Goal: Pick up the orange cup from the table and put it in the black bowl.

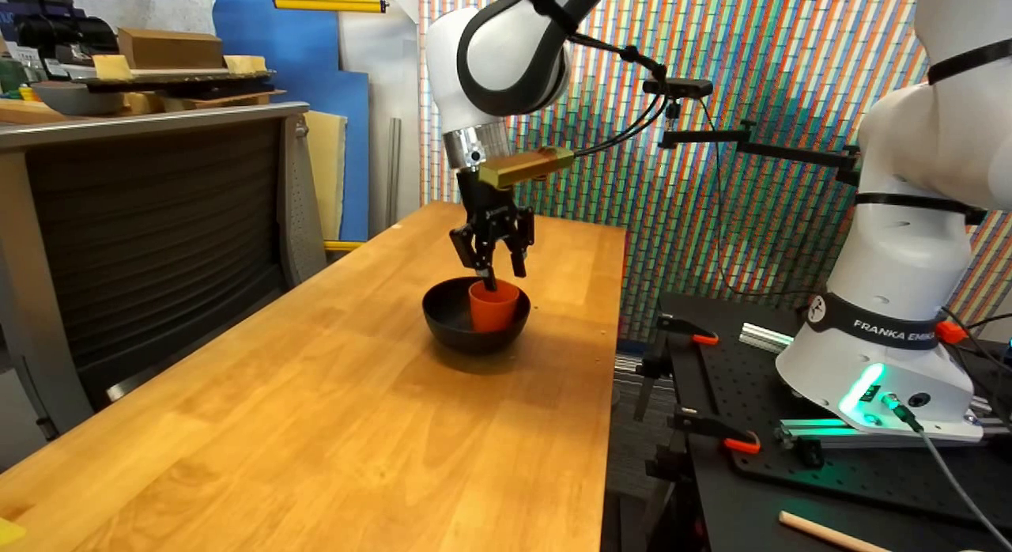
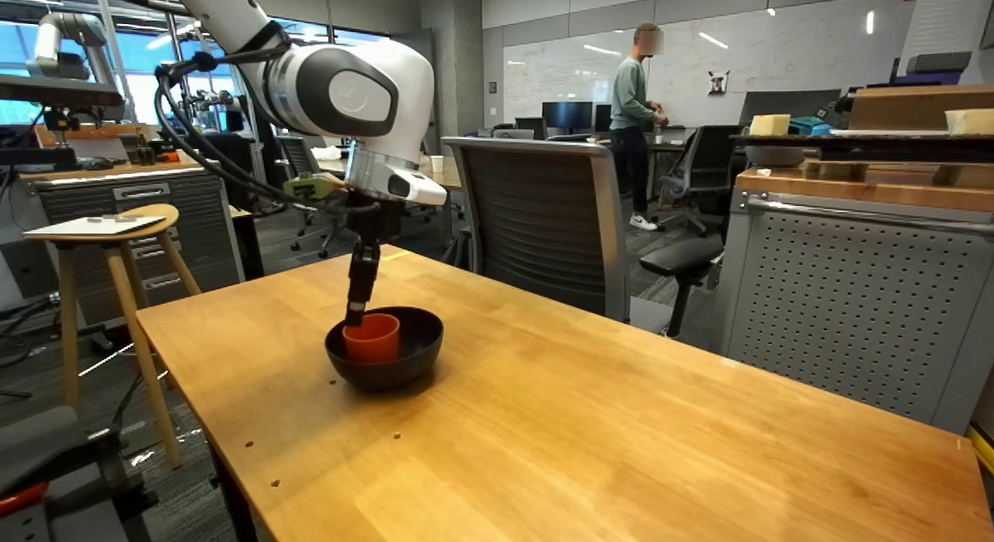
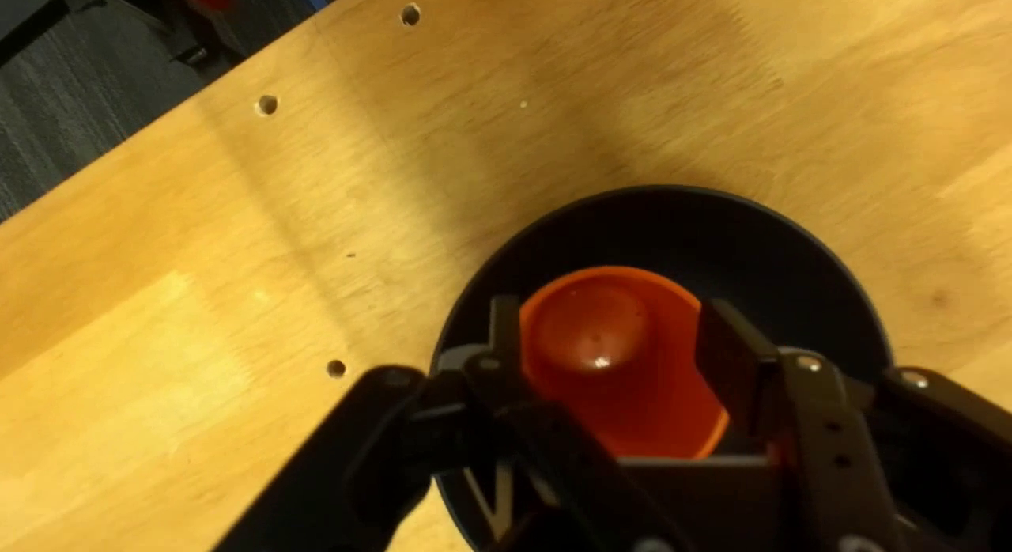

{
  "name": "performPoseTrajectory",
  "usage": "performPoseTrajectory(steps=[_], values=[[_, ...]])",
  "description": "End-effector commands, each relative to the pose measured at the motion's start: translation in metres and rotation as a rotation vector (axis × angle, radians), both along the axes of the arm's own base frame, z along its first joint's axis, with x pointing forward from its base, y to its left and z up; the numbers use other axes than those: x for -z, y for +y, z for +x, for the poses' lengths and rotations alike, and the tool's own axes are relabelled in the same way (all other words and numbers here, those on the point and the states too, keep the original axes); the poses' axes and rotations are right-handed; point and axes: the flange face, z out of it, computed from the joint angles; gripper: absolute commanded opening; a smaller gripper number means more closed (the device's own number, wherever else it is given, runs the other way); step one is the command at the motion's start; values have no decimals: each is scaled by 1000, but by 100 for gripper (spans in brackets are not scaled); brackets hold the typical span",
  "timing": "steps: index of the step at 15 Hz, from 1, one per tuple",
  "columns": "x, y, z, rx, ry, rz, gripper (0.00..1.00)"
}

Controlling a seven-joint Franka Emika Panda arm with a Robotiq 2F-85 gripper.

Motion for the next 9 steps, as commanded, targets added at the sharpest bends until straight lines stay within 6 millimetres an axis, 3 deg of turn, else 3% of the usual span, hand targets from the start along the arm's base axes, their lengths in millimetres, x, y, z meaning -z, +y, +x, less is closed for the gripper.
performPoseTrajectory(steps=[1,2,5,6,7,9], values=[[-69,25,-14,-108,-82,19,92],[-85,36,-16,-155,-91,20,99],[-130,73,-26,-329,-84,53,100],[-102,59,-14,-237,-79,38,100],[-113,66,-17,-253,-89,40,100],[-110,67,-19,-251,-84,39,100]])
